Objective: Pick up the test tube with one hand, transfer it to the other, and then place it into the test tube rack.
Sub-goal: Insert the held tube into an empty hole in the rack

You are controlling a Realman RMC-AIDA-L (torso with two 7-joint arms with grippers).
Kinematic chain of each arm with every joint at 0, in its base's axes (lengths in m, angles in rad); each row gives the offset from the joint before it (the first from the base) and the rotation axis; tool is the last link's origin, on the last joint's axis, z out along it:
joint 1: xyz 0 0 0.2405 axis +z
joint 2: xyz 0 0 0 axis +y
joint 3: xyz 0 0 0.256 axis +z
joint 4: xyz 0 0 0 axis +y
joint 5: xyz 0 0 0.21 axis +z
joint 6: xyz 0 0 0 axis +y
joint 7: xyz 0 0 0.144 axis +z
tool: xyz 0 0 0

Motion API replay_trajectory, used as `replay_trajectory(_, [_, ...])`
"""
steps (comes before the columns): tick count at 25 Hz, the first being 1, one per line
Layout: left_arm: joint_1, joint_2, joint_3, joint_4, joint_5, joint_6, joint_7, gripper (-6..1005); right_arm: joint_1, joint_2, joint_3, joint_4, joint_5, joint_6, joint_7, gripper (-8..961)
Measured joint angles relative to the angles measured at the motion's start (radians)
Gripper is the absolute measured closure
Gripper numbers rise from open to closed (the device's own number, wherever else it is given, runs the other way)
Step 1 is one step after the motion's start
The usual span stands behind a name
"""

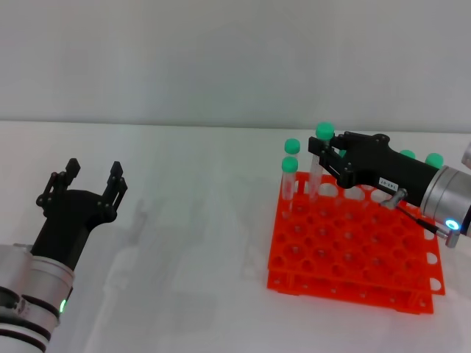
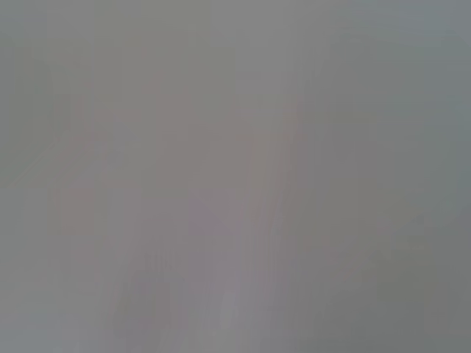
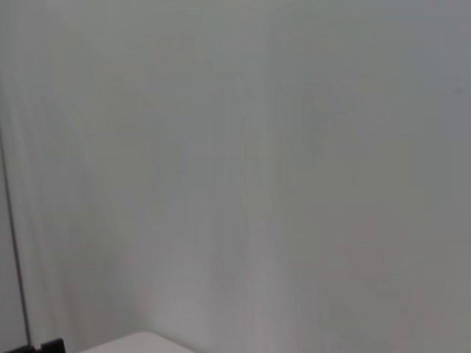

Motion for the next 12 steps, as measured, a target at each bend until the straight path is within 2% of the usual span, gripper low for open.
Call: replay_trajectory(12, [-0.030, 0.001, -0.001, -0.021, -0.001, -0.036, -0.003, 299, 0.008, 0.009, -0.021, 0.002, -0.002, 0.054, -0.001, 747])
